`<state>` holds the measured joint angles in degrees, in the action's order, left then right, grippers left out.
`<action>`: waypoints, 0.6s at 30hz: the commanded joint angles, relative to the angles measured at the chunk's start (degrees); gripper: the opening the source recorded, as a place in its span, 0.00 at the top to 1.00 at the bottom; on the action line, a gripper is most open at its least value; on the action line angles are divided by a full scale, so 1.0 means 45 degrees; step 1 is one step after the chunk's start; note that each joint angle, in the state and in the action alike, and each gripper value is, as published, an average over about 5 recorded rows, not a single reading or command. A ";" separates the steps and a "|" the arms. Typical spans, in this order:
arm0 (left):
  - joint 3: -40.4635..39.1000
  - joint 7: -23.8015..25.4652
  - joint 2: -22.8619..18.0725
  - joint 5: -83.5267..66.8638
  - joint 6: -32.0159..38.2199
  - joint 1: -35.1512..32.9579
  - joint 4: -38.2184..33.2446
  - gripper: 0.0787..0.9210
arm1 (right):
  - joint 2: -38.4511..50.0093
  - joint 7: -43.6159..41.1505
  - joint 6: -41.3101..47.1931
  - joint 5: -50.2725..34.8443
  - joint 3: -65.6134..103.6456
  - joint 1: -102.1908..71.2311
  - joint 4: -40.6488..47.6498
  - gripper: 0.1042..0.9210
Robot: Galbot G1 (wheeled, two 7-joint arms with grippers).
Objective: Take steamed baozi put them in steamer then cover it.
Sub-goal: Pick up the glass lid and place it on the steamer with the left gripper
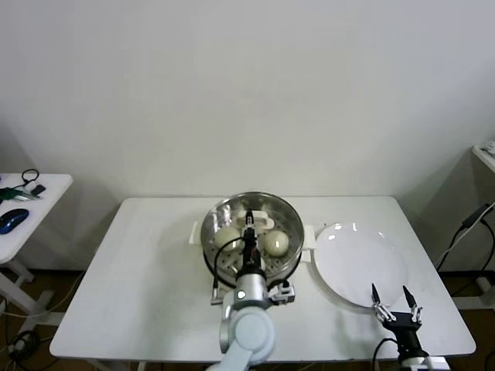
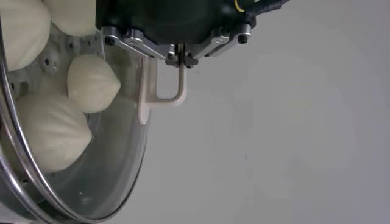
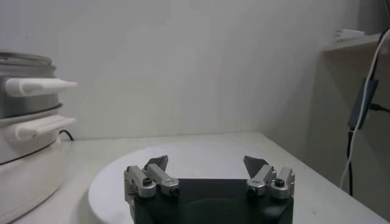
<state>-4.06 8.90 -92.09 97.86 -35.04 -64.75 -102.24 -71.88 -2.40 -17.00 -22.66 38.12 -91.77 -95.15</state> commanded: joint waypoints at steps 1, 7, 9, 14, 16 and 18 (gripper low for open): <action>0.0021 -0.0063 -0.0472 -0.0100 0.0000 0.0002 0.0274 0.94 | -0.0079 -0.0008 -0.0008 0.0071 0.0001 0.0023 0.0024 0.12; 0.0060 -0.0080 -0.0347 -0.0233 -0.0007 0.0023 0.0369 0.94 | -0.0143 -0.0011 -0.0042 0.0123 0.0011 0.0031 0.0031 0.12; 0.0070 -0.0077 -0.0339 -0.0261 0.0007 0.0033 0.0369 0.94 | -0.0158 -0.0012 -0.0064 0.0139 0.0011 0.0027 0.0034 0.12; 0.0035 0.0028 -0.0162 -0.0525 0.0068 0.0026 0.0081 0.94 | -0.0185 -0.0019 -0.0040 0.0154 -0.0005 0.0008 -0.0010 0.12; -0.0022 0.0164 -0.0020 -0.0712 0.0080 0.0009 -0.0147 0.93 | -0.0194 -0.0020 0.0036 0.0139 -0.0023 0.0002 -0.0044 0.12; -0.0113 0.0323 0.0166 -0.0990 0.0067 -0.0003 -0.0407 0.89 | -0.0195 -0.0005 0.0155 0.0090 -0.0053 -0.0002 -0.0080 0.12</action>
<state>-3.82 8.80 -92.10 96.07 -34.69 -64.50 -101.47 -72.70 -2.46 -17.11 -22.03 38.05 -91.75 -95.22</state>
